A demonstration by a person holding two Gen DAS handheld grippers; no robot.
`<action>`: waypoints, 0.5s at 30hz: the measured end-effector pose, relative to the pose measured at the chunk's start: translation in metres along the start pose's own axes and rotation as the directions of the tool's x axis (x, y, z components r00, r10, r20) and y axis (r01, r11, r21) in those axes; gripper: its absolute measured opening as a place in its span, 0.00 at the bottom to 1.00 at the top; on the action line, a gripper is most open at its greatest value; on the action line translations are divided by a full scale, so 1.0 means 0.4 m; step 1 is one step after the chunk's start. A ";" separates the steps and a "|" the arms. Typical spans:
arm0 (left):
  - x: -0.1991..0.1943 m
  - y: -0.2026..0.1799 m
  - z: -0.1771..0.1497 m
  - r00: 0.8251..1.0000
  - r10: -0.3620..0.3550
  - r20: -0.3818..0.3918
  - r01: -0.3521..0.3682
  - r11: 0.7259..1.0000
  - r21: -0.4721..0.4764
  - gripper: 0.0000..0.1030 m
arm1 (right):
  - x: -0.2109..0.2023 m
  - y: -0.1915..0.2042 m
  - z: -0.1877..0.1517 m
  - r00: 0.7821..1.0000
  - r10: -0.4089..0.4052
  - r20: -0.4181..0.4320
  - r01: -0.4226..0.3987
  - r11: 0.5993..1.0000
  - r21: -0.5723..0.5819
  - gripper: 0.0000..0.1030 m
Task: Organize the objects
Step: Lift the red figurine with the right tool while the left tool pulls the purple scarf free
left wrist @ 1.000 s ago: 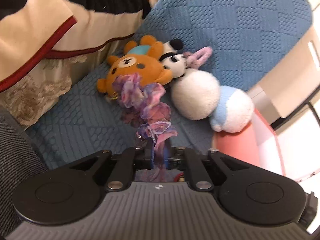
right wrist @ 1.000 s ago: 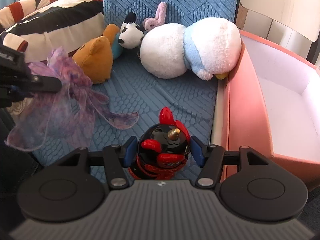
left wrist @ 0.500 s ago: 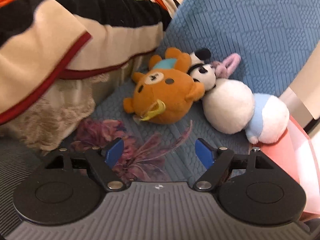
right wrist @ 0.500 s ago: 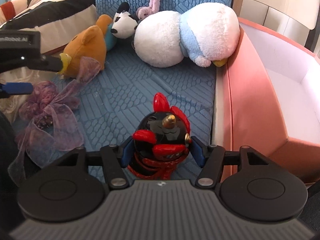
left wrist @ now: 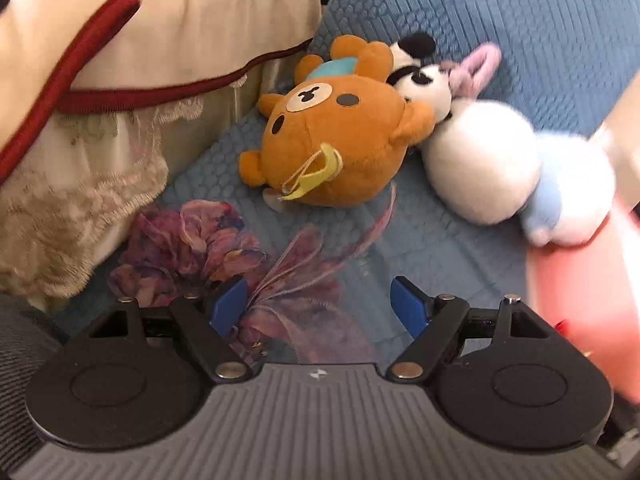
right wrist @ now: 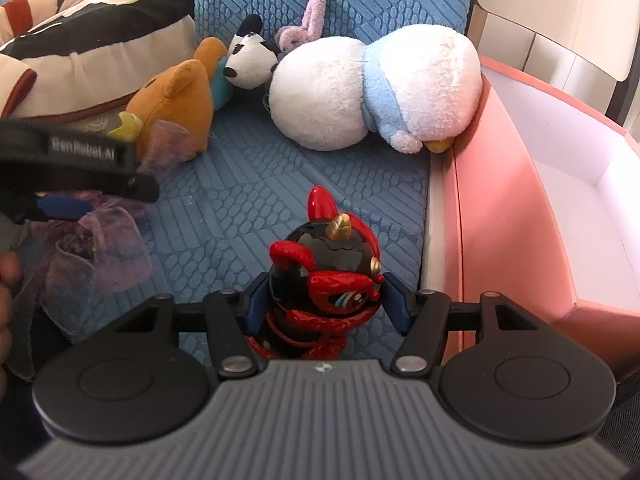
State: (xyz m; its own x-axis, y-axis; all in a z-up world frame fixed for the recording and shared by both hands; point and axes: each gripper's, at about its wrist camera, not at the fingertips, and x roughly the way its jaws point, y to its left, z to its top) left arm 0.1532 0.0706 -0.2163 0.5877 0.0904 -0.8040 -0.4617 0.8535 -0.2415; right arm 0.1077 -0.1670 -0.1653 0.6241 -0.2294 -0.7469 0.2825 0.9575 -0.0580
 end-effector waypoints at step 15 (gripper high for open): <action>0.038 -0.006 -0.022 0.976 0.216 -0.022 -0.212 0.968 0.131 0.65 | 0.011 0.002 0.002 1.000 0.003 -0.006 -0.003 1.000 -0.001 0.60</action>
State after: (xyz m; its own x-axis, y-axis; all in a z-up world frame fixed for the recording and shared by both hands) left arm 0.1573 0.0655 -0.2328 0.4593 0.2617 -0.8489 -0.4841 0.8750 0.0077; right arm 0.1113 -0.1673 -0.1682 0.6208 -0.2256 -0.7508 0.2797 0.9584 -0.0567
